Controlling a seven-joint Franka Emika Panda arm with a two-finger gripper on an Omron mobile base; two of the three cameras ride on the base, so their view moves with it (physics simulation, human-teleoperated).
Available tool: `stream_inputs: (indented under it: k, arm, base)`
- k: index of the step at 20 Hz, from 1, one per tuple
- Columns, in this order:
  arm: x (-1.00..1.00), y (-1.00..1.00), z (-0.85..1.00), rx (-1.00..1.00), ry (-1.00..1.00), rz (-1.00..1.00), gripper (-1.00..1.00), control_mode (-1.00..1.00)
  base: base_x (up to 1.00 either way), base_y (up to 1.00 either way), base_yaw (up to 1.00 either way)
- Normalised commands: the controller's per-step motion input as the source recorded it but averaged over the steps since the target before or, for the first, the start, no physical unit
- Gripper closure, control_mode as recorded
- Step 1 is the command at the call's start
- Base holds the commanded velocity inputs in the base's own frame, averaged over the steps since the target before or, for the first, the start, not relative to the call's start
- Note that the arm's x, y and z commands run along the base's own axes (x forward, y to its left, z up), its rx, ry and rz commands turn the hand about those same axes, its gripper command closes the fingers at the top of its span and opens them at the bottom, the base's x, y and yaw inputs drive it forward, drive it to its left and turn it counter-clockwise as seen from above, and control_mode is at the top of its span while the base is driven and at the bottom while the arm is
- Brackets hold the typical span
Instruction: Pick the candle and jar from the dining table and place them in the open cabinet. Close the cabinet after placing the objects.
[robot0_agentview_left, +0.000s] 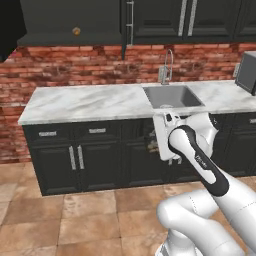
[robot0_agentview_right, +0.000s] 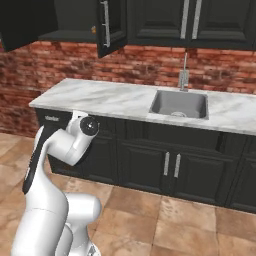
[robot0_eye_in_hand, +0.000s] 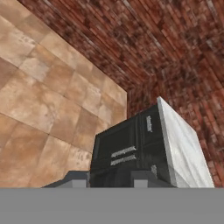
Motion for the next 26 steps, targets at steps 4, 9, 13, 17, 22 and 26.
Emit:
stream_inputs:
  k: [4, 9, 13, 17, 22, 26]
  arm:
    - [0.0, 0.0, 0.0, 0.0, 0.0, 0.0, 1.0, 1.0]
    - [0.0, 0.0, 0.0, 0.0, 0.0, 0.0, 1.0, 1.0]
    - [0.0, 0.0, 0.0, 0.0, 0.0, 0.0, 1.0, 1.0]
    - [0.0, 0.0, 0.0, 0.0, 0.0, 0.0, 1.0, 1.0]
    - [0.0, 0.0, 0.0, 0.0, 0.0, 0.0, 1.0, 1.0]
    - [0.0, 0.0, 0.0, 0.0, 0.0, 0.0, 1.0, 1.0]
  base:
    - [0.47, 0.76, -0.11]
    - [0.61, 0.64, -0.11]
    - [0.79, 0.57, -0.1]
    - [0.98, 0.12, -0.12]
    - [1.0, 0.0, -0.12]
    - [1.0, 0.0, -0.09]
